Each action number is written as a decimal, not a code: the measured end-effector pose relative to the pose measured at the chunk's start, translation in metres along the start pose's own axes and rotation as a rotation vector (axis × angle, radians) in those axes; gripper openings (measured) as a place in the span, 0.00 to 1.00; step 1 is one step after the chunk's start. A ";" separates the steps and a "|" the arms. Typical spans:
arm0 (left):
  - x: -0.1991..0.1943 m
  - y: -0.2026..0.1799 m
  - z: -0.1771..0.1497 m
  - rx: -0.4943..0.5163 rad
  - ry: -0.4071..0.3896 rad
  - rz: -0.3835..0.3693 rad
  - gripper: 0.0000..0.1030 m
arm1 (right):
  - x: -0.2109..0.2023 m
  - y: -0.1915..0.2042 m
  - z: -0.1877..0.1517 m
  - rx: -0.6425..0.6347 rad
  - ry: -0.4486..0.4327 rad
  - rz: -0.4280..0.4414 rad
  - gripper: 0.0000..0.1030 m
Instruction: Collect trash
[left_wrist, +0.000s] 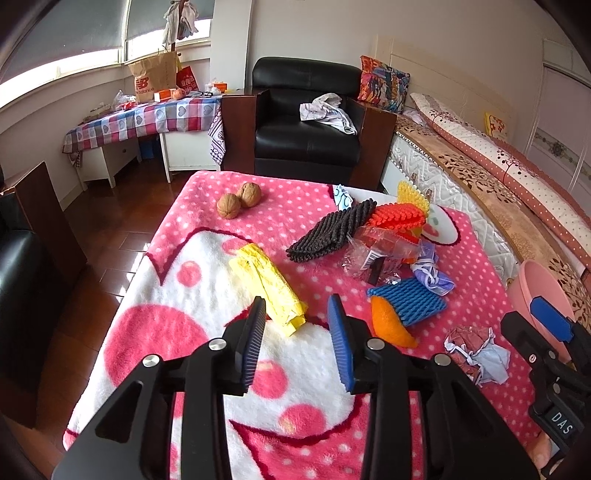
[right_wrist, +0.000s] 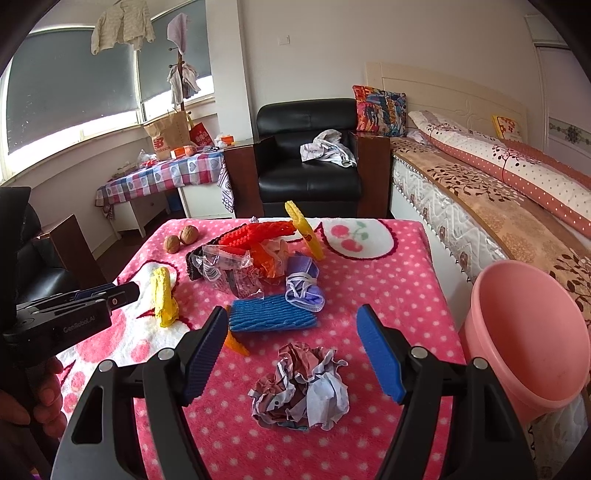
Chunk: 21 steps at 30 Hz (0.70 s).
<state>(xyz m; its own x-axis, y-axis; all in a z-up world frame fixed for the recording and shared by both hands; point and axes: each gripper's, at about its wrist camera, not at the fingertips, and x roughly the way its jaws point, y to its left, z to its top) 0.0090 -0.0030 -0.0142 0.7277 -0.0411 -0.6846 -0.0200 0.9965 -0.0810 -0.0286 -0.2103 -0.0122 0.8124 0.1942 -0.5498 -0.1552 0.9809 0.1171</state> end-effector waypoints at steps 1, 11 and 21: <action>0.001 0.000 0.000 0.002 0.002 0.002 0.34 | 0.000 0.000 0.000 0.000 0.001 -0.001 0.69; 0.006 0.006 -0.003 0.005 0.018 0.013 0.34 | 0.005 -0.005 -0.003 0.001 0.026 -0.011 0.69; 0.007 0.020 -0.004 -0.018 0.021 0.036 0.34 | 0.010 -0.006 -0.002 0.014 0.037 -0.003 0.69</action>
<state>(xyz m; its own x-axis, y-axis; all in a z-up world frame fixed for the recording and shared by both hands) 0.0110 0.0168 -0.0234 0.7117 -0.0064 -0.7025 -0.0588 0.9959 -0.0686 -0.0208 -0.2141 -0.0206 0.7916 0.1918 -0.5801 -0.1447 0.9813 0.1270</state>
